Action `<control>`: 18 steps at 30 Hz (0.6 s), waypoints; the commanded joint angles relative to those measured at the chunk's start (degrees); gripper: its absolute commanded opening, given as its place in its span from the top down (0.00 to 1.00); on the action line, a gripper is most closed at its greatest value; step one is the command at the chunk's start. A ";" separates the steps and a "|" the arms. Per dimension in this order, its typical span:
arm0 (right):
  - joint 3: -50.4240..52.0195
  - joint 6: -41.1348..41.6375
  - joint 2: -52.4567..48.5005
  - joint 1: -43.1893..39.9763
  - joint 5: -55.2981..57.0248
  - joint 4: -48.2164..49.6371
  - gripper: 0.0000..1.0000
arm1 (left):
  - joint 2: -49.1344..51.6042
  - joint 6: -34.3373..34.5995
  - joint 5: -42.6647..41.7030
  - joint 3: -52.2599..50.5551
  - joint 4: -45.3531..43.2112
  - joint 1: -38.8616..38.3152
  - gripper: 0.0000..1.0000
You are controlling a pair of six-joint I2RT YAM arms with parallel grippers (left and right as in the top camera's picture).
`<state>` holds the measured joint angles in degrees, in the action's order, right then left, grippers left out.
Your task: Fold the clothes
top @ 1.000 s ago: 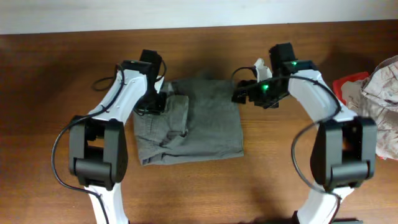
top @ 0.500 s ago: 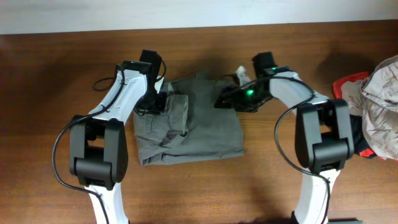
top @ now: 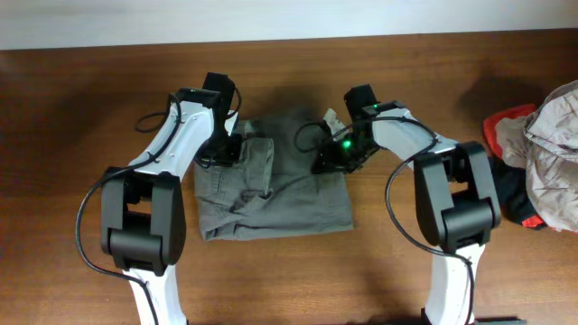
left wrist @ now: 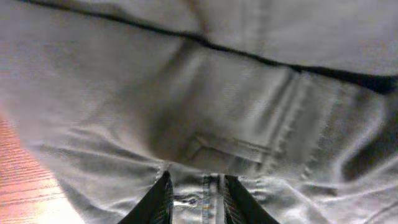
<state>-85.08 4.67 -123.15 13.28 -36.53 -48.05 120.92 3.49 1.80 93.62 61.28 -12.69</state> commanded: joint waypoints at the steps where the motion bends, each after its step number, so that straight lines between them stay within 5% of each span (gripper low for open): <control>1: -2.60 0.26 8.98 -0.55 15.08 -5.79 0.95 | 0.98 0.35 0.00 1.60 1.44 0.15 0.73; 6: -5.66 0.26 13.55 -0.55 27.28 -14.73 0.96 | 0.83 0.33 -7.23 7.67 4.87 0.15 0.68; 18: -17.75 8.79 13.62 3.80 27.96 -24.39 0.96 | 0.83 0.37 -9.16 14.49 10.43 2.51 0.67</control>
<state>-99.20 8.93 -110.43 14.06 -9.30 -72.44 121.51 3.55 -6.24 106.98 71.29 -11.88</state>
